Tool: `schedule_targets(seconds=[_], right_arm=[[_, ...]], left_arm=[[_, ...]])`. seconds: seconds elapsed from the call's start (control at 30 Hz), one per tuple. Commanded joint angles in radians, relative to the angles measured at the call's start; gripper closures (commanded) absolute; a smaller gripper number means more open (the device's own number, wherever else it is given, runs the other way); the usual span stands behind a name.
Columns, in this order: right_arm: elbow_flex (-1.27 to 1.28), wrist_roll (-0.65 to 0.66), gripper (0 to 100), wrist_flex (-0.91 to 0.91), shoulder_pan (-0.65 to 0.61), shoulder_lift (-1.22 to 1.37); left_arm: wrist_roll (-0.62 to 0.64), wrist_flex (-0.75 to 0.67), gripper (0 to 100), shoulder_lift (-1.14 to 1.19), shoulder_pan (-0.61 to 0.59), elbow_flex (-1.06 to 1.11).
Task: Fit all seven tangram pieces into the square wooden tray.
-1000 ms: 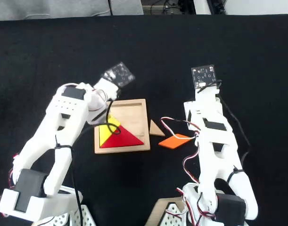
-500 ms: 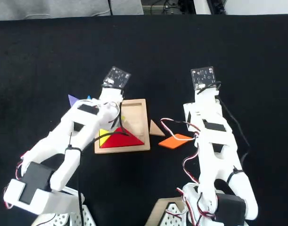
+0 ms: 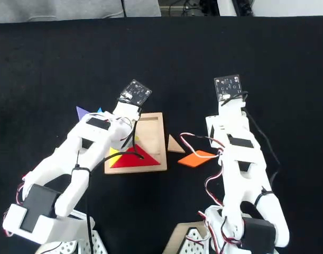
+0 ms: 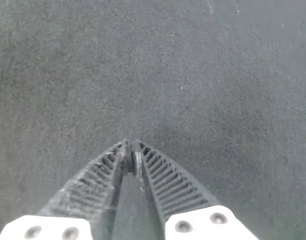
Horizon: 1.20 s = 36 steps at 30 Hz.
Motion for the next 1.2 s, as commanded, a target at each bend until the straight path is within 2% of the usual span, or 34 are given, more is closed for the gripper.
schedule_targets(seconds=[0.0, 0.27, 0.43, 0.63, 0.73, 0.87, 0.97, 1.1, 1.17], right_arm=[[-0.008, -0.008, 98.7, -0.015, -0.015, -0.005], [-0.008, -0.008, 98.7, -0.015, -0.015, -0.005], [-0.008, -0.008, 98.7, -0.015, -0.014, -0.005], [-0.008, -0.008, 98.7, -0.017, -0.015, -0.004], [-0.008, -0.008, 98.7, -0.018, -0.015, 0.001], [-0.008, -0.008, 98.7, -0.015, -0.015, 0.001], [-0.008, -0.008, 98.7, -0.014, -0.015, 0.001], [-0.015, -0.008, 98.7, 0.011, -0.017, 0.001], [-0.036, -0.008, 98.7, 0.064, -0.023, 0.001]], left_arm=[[-0.011, 0.08, 79, -0.052, -0.004, -0.028], [0.025, 0.385, 79, -0.336, -0.004, -0.176], [0.114, 0.497, 79, -0.643, -0.096, -0.159], [0.117, 0.496, 79, -0.936, -0.302, 0.108], [0.117, 0.503, 79, -1.056, -0.366, 0.246], [0.121, 0.503, 79, -1.166, -0.4, 0.381], [0.199, 0.488, 79, -1.211, -0.4, 0.473], [0.316, 0.308, 79, -1.22, -0.406, 0.631], [0.305, 0.281, 79, -1.22, -0.447, 0.647]])
